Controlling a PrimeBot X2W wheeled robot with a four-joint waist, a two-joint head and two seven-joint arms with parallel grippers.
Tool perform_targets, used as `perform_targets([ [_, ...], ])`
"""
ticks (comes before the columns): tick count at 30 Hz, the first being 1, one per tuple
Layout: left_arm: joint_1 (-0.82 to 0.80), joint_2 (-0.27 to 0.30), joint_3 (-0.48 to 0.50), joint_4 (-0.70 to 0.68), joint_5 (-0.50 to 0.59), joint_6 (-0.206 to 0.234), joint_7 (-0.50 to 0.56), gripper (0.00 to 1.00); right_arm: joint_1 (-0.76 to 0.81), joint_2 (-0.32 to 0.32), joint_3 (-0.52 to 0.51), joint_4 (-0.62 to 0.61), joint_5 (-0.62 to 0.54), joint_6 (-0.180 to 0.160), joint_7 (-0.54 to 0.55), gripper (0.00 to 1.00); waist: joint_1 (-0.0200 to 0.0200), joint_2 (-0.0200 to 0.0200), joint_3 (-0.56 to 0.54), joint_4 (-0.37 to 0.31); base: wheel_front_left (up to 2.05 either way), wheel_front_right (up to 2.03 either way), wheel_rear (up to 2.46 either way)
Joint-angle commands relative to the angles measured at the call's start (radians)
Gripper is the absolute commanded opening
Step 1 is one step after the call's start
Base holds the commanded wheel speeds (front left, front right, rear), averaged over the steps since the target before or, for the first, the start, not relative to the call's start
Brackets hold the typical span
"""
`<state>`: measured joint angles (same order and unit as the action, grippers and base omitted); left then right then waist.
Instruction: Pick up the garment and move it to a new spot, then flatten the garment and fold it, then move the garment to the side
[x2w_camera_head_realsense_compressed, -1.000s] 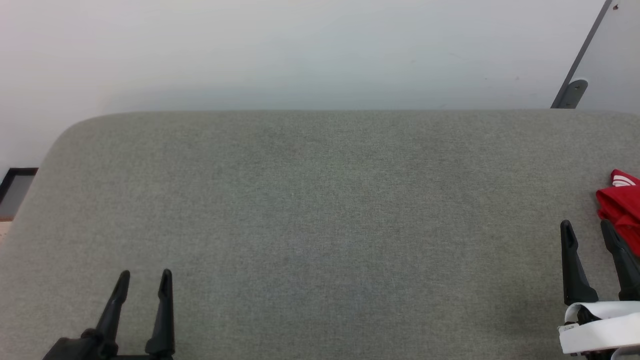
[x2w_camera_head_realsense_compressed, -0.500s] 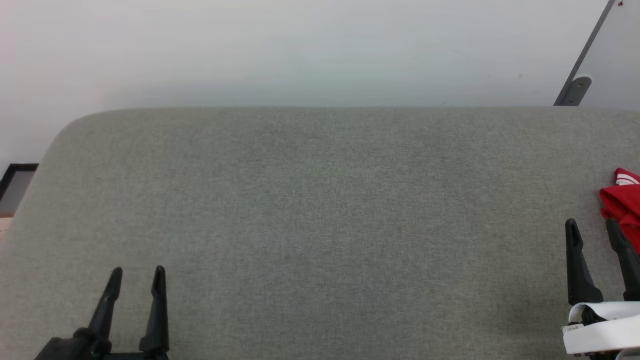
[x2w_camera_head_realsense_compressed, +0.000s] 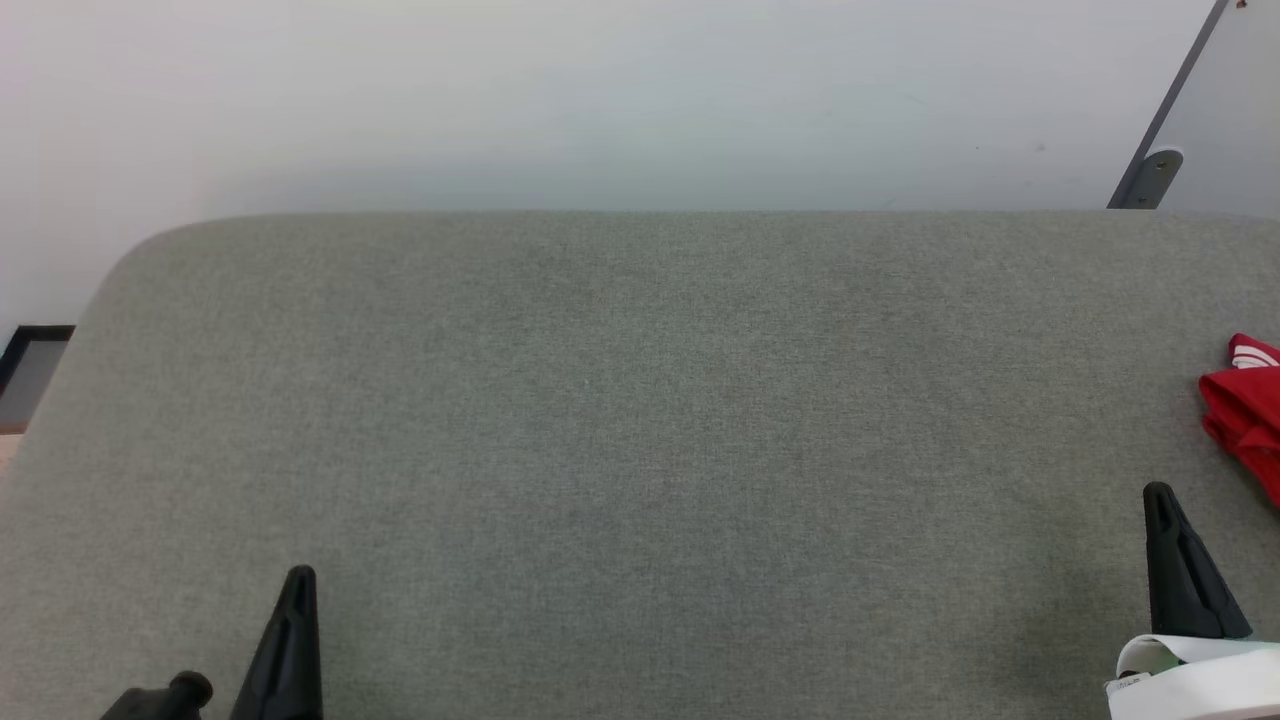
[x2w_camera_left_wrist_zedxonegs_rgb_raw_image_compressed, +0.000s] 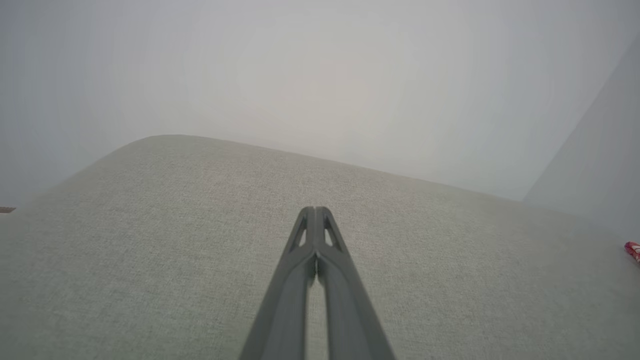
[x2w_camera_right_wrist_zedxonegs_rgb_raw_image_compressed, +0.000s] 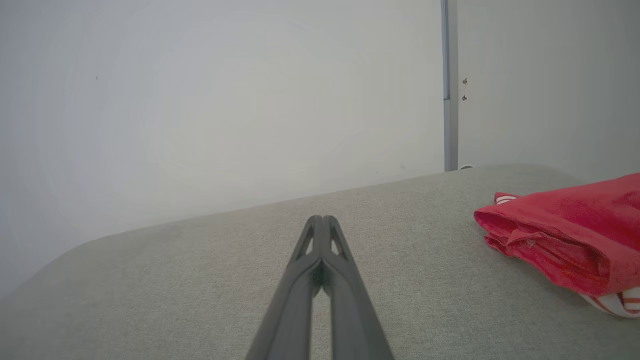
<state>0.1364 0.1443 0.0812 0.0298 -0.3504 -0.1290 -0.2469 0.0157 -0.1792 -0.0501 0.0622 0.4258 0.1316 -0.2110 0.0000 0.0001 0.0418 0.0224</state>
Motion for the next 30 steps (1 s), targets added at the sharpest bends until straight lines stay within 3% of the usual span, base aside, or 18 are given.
perform_targets([
  [1, -0.02, 0.005, 0.002, -0.006, -0.055, 0.001, 0.009, 0.0, -0.017, -0.003, -0.003, -0.008, 0.05, 0.0, 0.009, 0.0, 0.0, -0.0001, -0.001, 0.0, 0.0, 0.0, 0.0],
  [30, -0.103, -0.015, -0.006, 0.073, -0.494, -0.001, 0.117, 0.0, -0.059, 0.038, -0.019, 0.058, 0.454, 0.0, 0.115, 0.0, 0.0, -0.0001, -0.01, -0.006, 0.0, 0.0, 0.0],
])
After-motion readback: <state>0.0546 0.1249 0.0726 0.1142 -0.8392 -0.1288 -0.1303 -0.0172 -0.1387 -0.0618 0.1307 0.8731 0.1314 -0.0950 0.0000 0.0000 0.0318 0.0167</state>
